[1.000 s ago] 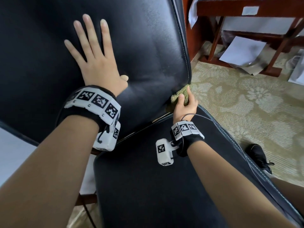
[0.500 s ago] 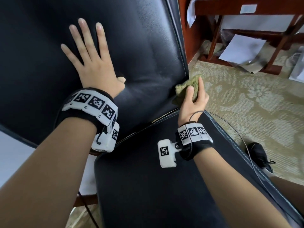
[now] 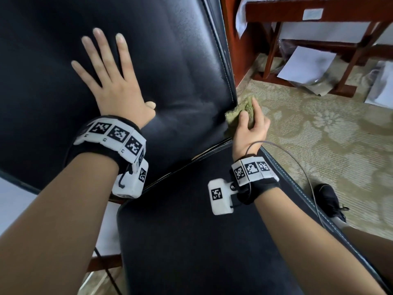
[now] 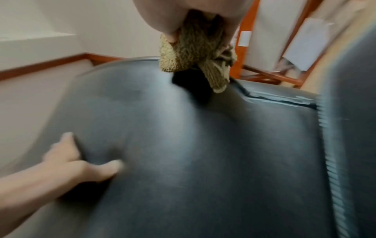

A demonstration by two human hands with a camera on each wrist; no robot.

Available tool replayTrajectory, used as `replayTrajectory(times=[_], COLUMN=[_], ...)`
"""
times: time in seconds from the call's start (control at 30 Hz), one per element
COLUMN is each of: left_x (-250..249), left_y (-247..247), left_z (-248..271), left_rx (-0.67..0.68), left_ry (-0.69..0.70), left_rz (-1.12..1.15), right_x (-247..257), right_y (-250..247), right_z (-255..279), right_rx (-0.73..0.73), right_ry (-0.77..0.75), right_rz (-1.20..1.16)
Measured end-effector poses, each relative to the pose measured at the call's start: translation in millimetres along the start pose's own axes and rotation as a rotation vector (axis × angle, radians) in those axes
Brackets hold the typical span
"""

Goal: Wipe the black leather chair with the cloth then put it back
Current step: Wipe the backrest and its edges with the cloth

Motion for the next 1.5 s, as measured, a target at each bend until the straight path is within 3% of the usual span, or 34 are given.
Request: replayTrajectory(times=[0.13, 0.27, 0.33, 0.43, 0.5, 0.6, 0.7, 0.8, 0.87, 1.07, 1.2, 1.3, 1.4, 1.5], left_x=[1, 0, 0, 0, 1, 1, 2, 2, 1, 1, 0, 2, 2, 2], left_y=[-1, 0, 0, 0, 1, 0, 1, 3, 4, 4, 4, 5, 5, 5], left_z=[1, 0, -1, -1, -1, 0, 0, -1, 0, 0, 0, -1, -1, -1], left_rx=[-0.001, 0.011, 0.011, 0.025, 0.046, 0.066, 0.099, 0.164, 0.189, 0.211, 0.212, 0.208, 0.207, 0.208], left_ry=[0.004, 0.003, 0.004, 0.001, -0.003, -0.006, -0.014, -0.025, -0.019, -0.02, -0.021, -0.03, -0.035, -0.038], left_rz=[0.006, 0.012, 0.012, 0.015, 0.017, 0.025, 0.029, 0.016, 0.013, 0.018, 0.025, 0.022, 0.012, 0.008], right_x=[54, 49, 24, -30, -33, 34, 123, 162, 156, 102, 70, 88, 127, 163], right_y=[31, 31, 26, 18, 3, -4, 23, 74, 86, 56, 31, 13, 12, 45], right_z=[5, 5, -1, -13, -16, -3, 16, 24, 20, 9, -5, -19, -25, -28], right_rx=[0.083, 0.081, 0.132, 0.275, 0.238, 0.115, 0.153, 0.307, 0.331, 0.347, 0.408, 0.334, 0.271, 0.362], right_ry=[-0.212, -0.275, -0.216, 0.02, 0.079, -0.105, -0.431, -0.574, -0.554, -0.459, -0.37, -0.331, -0.384, -0.463], right_rz=[-0.069, -0.041, 0.046, 0.283, 0.304, 0.122, 0.023, 0.285, 0.426, 0.336, 0.411, 0.298, 0.16, 0.162])
Point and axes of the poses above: each hand's wrist, its own z-axis away from the middle knuckle, its own y-axis out of the palm, x = y × z, the point moved 10 cm from there along -z, towards the middle knuckle, and after that the axes turned 4 degrees about y, right-handed, at the moved point
